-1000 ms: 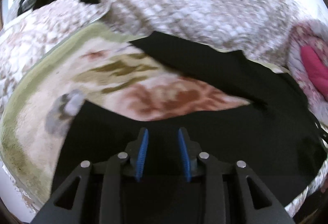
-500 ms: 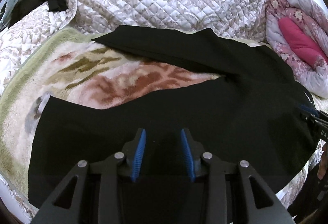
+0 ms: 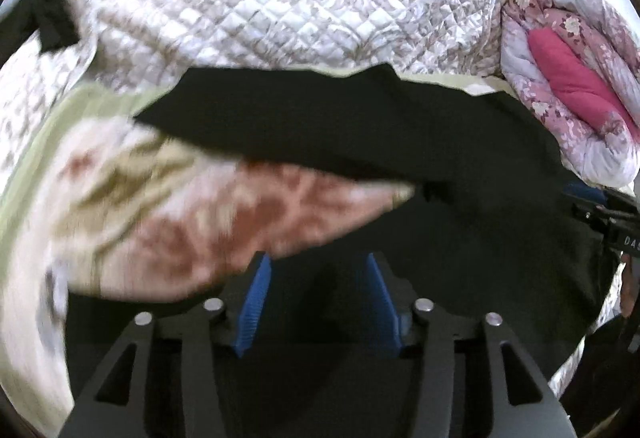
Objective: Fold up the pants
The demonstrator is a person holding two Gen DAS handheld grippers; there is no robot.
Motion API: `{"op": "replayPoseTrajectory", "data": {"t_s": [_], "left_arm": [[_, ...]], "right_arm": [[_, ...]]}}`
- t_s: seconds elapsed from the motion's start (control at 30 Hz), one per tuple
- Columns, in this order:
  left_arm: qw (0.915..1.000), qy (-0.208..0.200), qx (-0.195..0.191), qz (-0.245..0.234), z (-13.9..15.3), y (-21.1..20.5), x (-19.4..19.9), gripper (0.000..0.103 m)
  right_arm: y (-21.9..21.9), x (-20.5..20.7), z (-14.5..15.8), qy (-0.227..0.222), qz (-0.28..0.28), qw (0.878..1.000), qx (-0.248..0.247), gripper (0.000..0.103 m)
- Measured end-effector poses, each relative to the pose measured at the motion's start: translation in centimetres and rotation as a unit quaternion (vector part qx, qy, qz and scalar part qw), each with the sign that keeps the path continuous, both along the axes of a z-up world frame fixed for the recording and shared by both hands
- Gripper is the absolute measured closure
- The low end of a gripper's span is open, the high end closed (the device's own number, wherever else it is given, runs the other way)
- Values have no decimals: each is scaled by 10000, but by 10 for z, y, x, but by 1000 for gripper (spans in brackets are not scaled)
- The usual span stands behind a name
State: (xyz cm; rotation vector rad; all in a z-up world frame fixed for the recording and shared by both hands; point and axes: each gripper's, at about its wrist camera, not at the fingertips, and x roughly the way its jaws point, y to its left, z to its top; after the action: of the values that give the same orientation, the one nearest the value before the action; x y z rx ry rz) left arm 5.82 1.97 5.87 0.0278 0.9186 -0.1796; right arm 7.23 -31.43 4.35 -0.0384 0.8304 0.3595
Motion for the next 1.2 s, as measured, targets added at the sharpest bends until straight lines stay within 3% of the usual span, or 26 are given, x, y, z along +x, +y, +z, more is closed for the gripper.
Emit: {"op": "replayPoseTrajectory", "data": {"t_s": [0.2,0.3,0.57,0.77,0.83,0.93,0.97,1.0,1.03,1.07,1.1,1.13,1.17,1.2], "left_arm": [[9988,-246,268,-329,17,-2,70,40],[9985,-296,303,-346,18,2,113,38],[9987,-62,345,-370,-12,3,209,34],[9979,119,387,-500,-38,-12,251,31],[9975,161,402,-561,-48,-18,254,23],[9959,-120,629,-640,-57,-28,249,20],[9951,-168,717,-665,-58,-31,247,27],[9945,-202,735,-724,-57,-34,245,32],[9938,-250,754,-783,-56,-36,243,46],[9930,-290,763,-853,-54,-39,240,63],[9919,-342,828,-903,-51,-43,237,70],[9904,-407,921,-948,-49,-48,235,87],[9894,-479,978,-963,-44,-52,230,97],[9894,-517,1001,-918,-40,-54,228,99]], "right_arm": [[-10,63,15,-188,446,9974,-526,43],[-22,101,12,-82,551,9976,-418,43],[-19,186,-13,183,869,9940,-641,43],[-10,232,-25,226,1141,9906,-726,42],[-6,244,-34,431,1250,9882,-773,42],[1,252,-48,588,1388,9840,-952,42],[3,252,-47,594,1440,9832,-950,45],[4,251,-46,596,1491,9822,-974,65],[6,248,-44,537,1543,9816,-991,93],[9,245,-42,474,1562,9815,-1001,95],[12,240,-40,451,1565,9814,-1017,95],[15,235,-39,372,1568,9807,-1109,95],[21,226,-37,242,1601,9793,-1218,95],[23,219,-34,169,1599,9794,-1225,96]]}}
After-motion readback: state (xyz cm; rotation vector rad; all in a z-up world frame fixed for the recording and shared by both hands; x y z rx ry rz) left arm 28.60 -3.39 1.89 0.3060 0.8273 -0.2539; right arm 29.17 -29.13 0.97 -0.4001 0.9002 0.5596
